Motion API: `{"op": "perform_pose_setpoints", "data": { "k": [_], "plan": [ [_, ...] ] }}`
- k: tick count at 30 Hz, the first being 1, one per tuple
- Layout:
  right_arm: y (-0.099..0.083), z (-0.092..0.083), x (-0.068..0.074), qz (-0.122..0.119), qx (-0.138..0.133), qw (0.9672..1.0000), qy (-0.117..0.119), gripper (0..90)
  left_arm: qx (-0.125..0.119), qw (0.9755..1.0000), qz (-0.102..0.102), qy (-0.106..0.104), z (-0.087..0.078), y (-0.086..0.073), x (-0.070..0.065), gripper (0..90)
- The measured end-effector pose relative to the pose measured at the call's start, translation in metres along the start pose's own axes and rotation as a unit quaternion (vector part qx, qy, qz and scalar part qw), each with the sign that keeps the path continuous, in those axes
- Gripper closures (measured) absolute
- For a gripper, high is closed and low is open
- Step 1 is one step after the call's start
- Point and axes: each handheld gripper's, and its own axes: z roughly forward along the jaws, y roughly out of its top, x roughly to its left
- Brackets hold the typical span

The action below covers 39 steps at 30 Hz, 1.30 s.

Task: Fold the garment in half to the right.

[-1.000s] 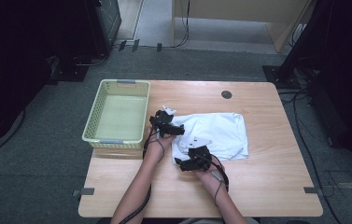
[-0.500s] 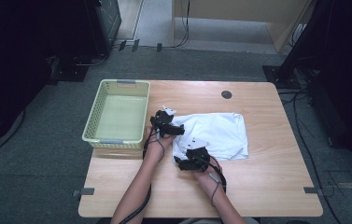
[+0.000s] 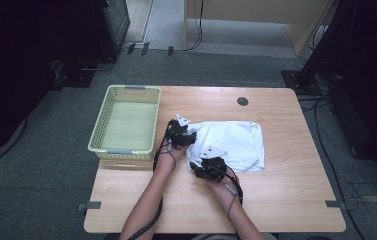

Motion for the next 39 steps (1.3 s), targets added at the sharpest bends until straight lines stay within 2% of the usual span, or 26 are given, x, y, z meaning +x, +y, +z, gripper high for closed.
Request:
{"op": "perform_pose_setpoints", "data": {
  "k": [4, 7, 13, 18, 21, 25, 29, 34, 39],
  "plan": [
    [0.0, 0.0, -0.002, -0.004, -0.004, 1.0, 0.003, 58.3, -0.004, 0.9999, 0.0, -0.011, 0.0, -0.001, -0.003, 58.0],
    [0.001, 0.001, -0.002, -0.006, -0.004, 1.0, 0.005, 64.5, -0.003, 0.9999, -0.002, -0.017, -0.001, -0.001, -0.004, 64.4],
    [0.002, 0.002, -0.003, -0.016, -0.006, 0.9998, 0.012, 82.3, -0.006, 0.9993, -0.018, -0.032, -0.001, -0.002, -0.006, 77.6],
    [0.003, 0.002, -0.007, -0.016, -0.003, 0.9996, 0.022, 83.9, -0.007, 0.9992, -0.016, -0.036, -0.002, -0.003, -0.007, 82.5],
    [0.004, 0.001, -0.008, -0.012, 0.003, 0.9996, 0.027, 84.2, -0.003, 0.9984, -0.029, -0.048, -0.003, -0.002, -0.005, 83.5],
    [0.003, -0.003, -0.013, -0.008, 0.012, 0.9993, 0.034, 84.7, 0.007, 0.9978, -0.036, -0.056, -0.005, 0.0, -0.004, 84.5],
    [0.003, -0.008, -0.016, 0.0, 0.009, 0.9992, 0.04, 84.7, 0.008, 0.9981, -0.031, -0.052, -0.008, 0.005, -0.006, 84.7],
    [0.011, -0.015, -0.016, 0.003, 0.001, 0.999, 0.044, 84.6, 0.005, 0.9985, -0.026, -0.048, -0.015, 0.012, -0.007, 84.7],
    [0.02, -0.022, -0.016, 0.002, -0.007, 0.9988, 0.049, 84.5, -0.001, 0.9985, -0.033, -0.043, -0.024, 0.019, -0.004, 84.6]
  ]
}}
